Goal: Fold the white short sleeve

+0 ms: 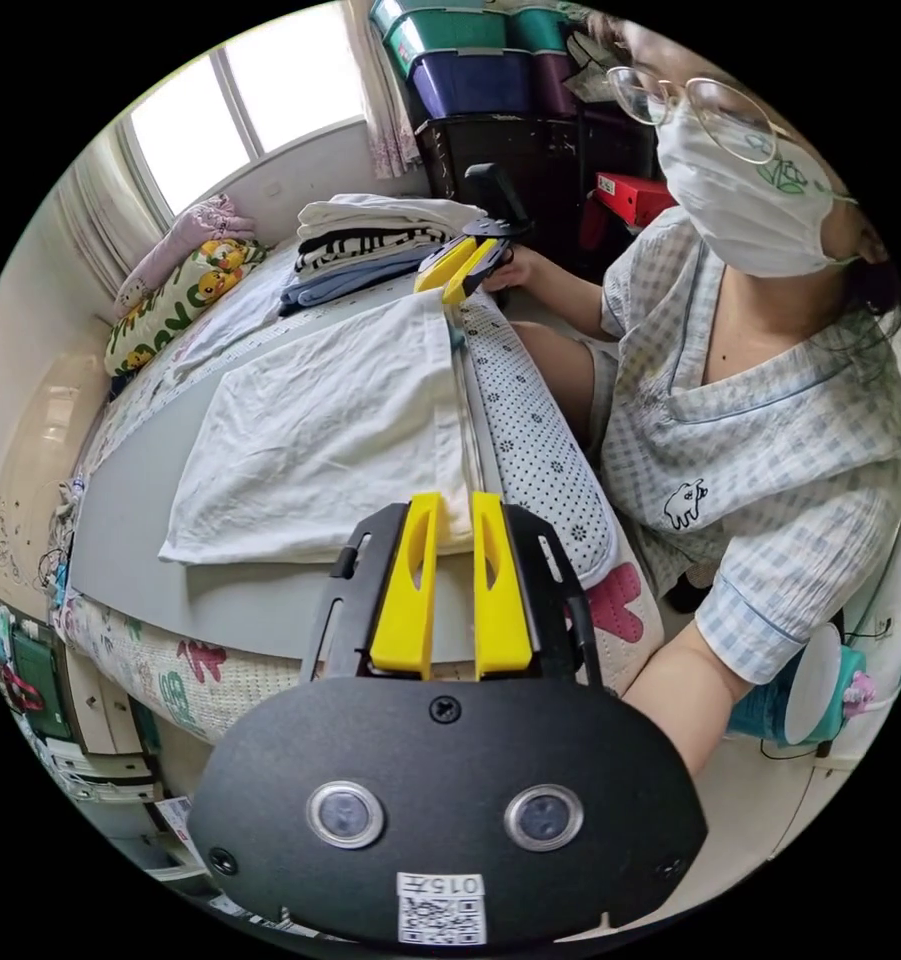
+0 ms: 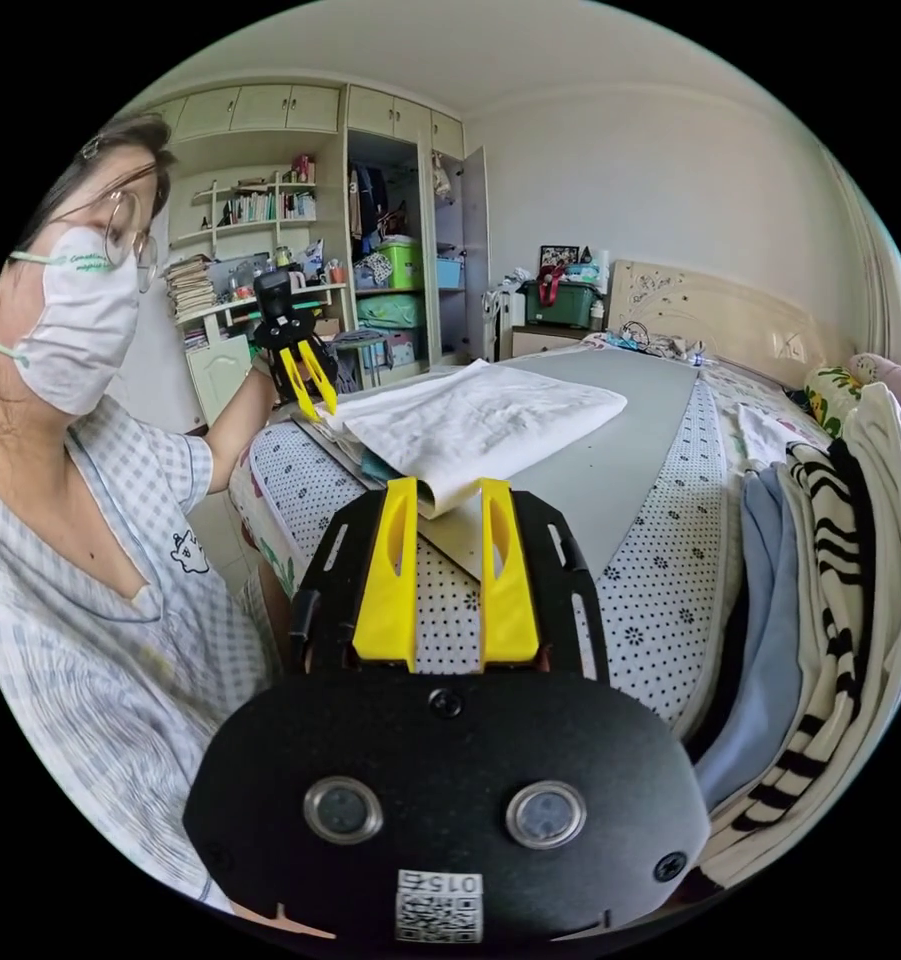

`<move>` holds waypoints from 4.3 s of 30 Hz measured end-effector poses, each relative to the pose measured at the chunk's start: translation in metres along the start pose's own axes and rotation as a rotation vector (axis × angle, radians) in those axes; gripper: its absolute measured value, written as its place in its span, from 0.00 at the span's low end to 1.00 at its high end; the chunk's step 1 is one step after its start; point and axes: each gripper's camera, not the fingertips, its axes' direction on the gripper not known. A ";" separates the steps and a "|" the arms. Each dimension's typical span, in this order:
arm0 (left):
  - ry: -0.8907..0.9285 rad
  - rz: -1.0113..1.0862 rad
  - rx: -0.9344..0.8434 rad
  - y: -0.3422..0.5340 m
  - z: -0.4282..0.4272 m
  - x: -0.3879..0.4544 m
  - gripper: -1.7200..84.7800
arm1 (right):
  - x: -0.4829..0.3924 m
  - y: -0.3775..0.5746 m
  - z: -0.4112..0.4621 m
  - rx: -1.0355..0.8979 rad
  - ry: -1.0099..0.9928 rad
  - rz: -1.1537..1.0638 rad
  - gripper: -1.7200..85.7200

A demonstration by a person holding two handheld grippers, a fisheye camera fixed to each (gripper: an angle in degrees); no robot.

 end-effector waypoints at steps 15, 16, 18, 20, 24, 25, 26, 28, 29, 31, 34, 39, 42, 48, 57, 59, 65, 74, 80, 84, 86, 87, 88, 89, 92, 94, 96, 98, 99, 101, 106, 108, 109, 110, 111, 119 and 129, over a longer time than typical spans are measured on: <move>-0.038 0.056 0.067 0.081 0.015 -0.010 0.02 | -0.035 0.015 -0.010 -0.045 0.016 -0.020 0.01; -0.022 0.060 0.045 0.083 0.022 -0.011 0.02 | -0.037 0.016 -0.011 -0.040 0.011 -0.009 0.01; -0.003 0.062 0.034 0.086 0.029 -0.013 0.02 | -0.040 0.017 -0.013 -0.033 0.000 0.011 0.01; 0.008 0.059 0.037 0.094 0.032 -0.013 0.02 | -0.047 0.018 -0.014 -0.019 -0.011 0.031 0.01; 0.000 0.058 0.031 0.105 0.037 -0.010 0.02 | -0.064 0.017 -0.014 -0.008 0.006 0.035 0.01; -0.001 0.056 0.030 0.109 0.039 -0.008 0.02 | -0.069 0.016 -0.014 -0.006 0.009 0.043 0.01; 0.001 0.052 0.030 0.113 0.040 -0.008 0.02 | -0.074 0.015 -0.014 -0.003 0.009 0.054 0.01; 0.007 0.045 0.032 0.119 0.042 -0.006 0.02 | -0.081 0.013 -0.014 0.001 0.006 0.080 0.01; 0.010 0.042 0.035 0.123 0.044 -0.005 0.02 | -0.087 0.011 -0.013 0.002 0.010 0.091 0.01; 0.019 0.030 0.043 0.131 0.045 -0.005 0.02 | -0.098 0.007 -0.012 0.001 0.025 0.101 0.01; 0.027 -0.008 0.044 0.142 0.047 -0.003 0.02 | -0.118 -0.002 -0.010 -0.015 0.060 0.114 0.01; -0.053 -0.149 0.053 0.160 0.048 0.027 0.01 | -0.150 -0.019 -0.007 -0.034 0.095 0.140 0.01; -0.100 -0.248 -0.005 0.163 0.047 0.045 0.01 | -0.169 -0.028 -0.007 -0.031 0.109 0.148 0.01; -0.203 -0.400 -0.100 0.166 0.049 0.079 0.02 | -0.202 -0.059 -0.007 -0.068 0.090 0.192 0.02; -0.361 -0.724 0.015 0.215 0.013 0.130 0.03 | -0.263 -0.115 -0.006 -0.142 0.107 0.162 0.02; -0.413 -0.809 0.051 0.231 -0.003 0.144 0.04 | -0.280 -0.135 -0.006 -0.169 0.115 0.155 0.02; -0.392 -0.976 0.150 0.271 -0.048 0.149 0.05 | -0.288 -0.200 -0.009 -0.295 -0.030 0.265 0.05; -0.388 -0.984 0.312 0.308 -0.038 0.136 0.08 | -0.306 -0.315 -0.026 -0.328 -0.123 0.425 0.08; -0.258 -1.034 0.303 0.320 -0.022 0.048 0.09 | -0.291 -0.389 -0.056 -0.143 -0.067 0.558 0.06; -0.230 -1.135 0.355 0.327 -0.005 -0.007 0.10 | -0.266 -0.433 -0.026 -0.172 -0.019 0.614 0.10; -0.233 -1.261 0.346 0.334 0.009 -0.043 0.11 | -0.256 -0.458 0.008 -0.178 -0.018 0.660 0.12; -0.223 -1.294 0.352 0.336 0.013 -0.053 0.11 | -0.254 -0.464 0.017 -0.177 -0.030 0.671 0.12; -0.190 -1.343 0.368 0.339 0.018 -0.072 0.11 | -0.249 -0.477 0.035 -0.171 -0.062 0.693 0.12; -0.163 -1.376 0.390 0.340 0.023 -0.089 0.11 | -0.246 -0.491 0.053 -0.176 -0.097 0.701 0.12; -0.133 -1.428 0.424 0.339 0.034 -0.131 0.12 | -0.247 -0.526 0.097 -0.256 -0.086 0.676 0.14; -0.116 -1.446 0.410 0.338 0.041 -0.158 0.13 | -0.249 -0.544 0.118 -0.321 -0.037 0.666 0.16; -0.093 -1.429 0.391 0.334 0.048 -0.184 0.13 | -0.253 -0.561 0.129 -0.351 -0.043 0.624 0.15; -0.065 -1.387 0.305 0.323 0.058 -0.217 0.14 | -0.258 -0.581 0.134 -0.375 -0.079 0.595 0.12; -0.062 -1.369 0.271 0.320 0.061 -0.224 0.14 | -0.259 -0.585 0.135 -0.383 -0.094 0.585 0.11; -0.056 -1.281 0.159 0.304 0.071 -0.246 0.12 | -0.266 -0.598 0.138 -0.396 -0.153 0.574 0.09; -0.017 -1.214 0.175 0.299 0.059 -0.271 0.06 | -0.284 -0.628 0.133 -0.411 -0.180 0.526 0.06; -0.026 -1.187 0.193 0.296 0.050 -0.277 0.04 | -0.296 -0.643 0.132 -0.422 -0.133 0.479 0.06; -0.037 -1.170 0.203 0.293 0.045 -0.281 0.04 | -0.304 -0.654 0.133 -0.428 -0.104 0.457 0.06; -0.042 -1.164 0.208 0.291 0.042 -0.285 0.04 | -0.312 -0.663 0.134 -0.437 -0.079 0.442 0.06; -0.044 -1.164 0.203 0.290 0.042 -0.288 0.04 | -0.315 -0.668 0.135 -0.440 -0.069 0.436 0.06; 0.043 -1.162 0.262 0.280 0.022 -0.305 0.10 | -0.351 -0.712 0.082 -0.321 -0.056 0.475 0.07; 0.011 -1.053 0.307 0.252 -0.049 -0.269 0.10 | -0.358 -0.695 -0.026 0.212 -0.145 0.537 0.08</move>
